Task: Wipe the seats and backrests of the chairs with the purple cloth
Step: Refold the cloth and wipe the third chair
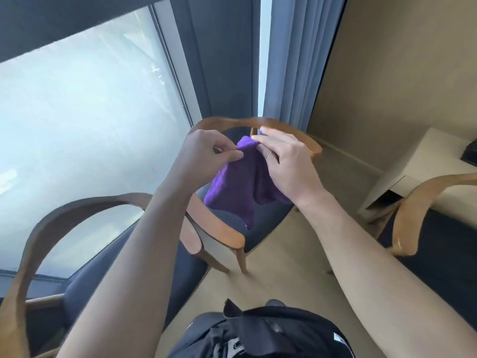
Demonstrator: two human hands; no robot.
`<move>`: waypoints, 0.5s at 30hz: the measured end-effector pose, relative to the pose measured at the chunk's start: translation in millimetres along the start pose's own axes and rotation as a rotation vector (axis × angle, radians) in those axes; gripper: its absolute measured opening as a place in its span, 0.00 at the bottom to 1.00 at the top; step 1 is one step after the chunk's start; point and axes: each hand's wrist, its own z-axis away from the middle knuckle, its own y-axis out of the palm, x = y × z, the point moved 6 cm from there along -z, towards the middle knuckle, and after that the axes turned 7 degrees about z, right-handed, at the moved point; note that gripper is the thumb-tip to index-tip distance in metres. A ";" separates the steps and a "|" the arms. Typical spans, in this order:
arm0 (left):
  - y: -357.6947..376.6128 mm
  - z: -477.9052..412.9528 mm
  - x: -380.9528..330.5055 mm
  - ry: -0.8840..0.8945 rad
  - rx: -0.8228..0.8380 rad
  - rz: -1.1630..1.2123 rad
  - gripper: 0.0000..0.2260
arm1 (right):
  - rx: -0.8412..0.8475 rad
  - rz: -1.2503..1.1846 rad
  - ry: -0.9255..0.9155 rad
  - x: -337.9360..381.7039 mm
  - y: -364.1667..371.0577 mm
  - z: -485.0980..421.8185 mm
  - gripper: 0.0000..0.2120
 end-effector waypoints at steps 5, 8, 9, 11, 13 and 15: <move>7.2 2.8 9.2 -0.086 0.068 0.044 0.03 | 0.128 -0.040 0.034 -5.6 6.6 2.0 0.10; 13.5 3.0 13.5 -0.130 0.035 0.064 0.08 | 0.097 -0.064 0.046 -9.9 7.1 3.7 0.10; 15.9 1.7 13.7 -0.127 0.043 0.055 0.09 | 0.117 -0.066 0.065 -12.0 10.0 5.5 0.10; 22.4 0.6 13.6 -0.111 0.108 0.021 0.09 | 0.158 -0.068 0.113 -16.7 16.2 10.1 0.09; 29.7 3.3 15.4 -0.100 0.199 0.034 0.08 | 0.124 -0.109 0.119 -14.8 15.2 12.6 0.09; 36.1 7.8 19.6 -0.102 0.274 0.016 0.09 | 0.100 -0.135 0.092 -11.2 12.7 13.5 0.09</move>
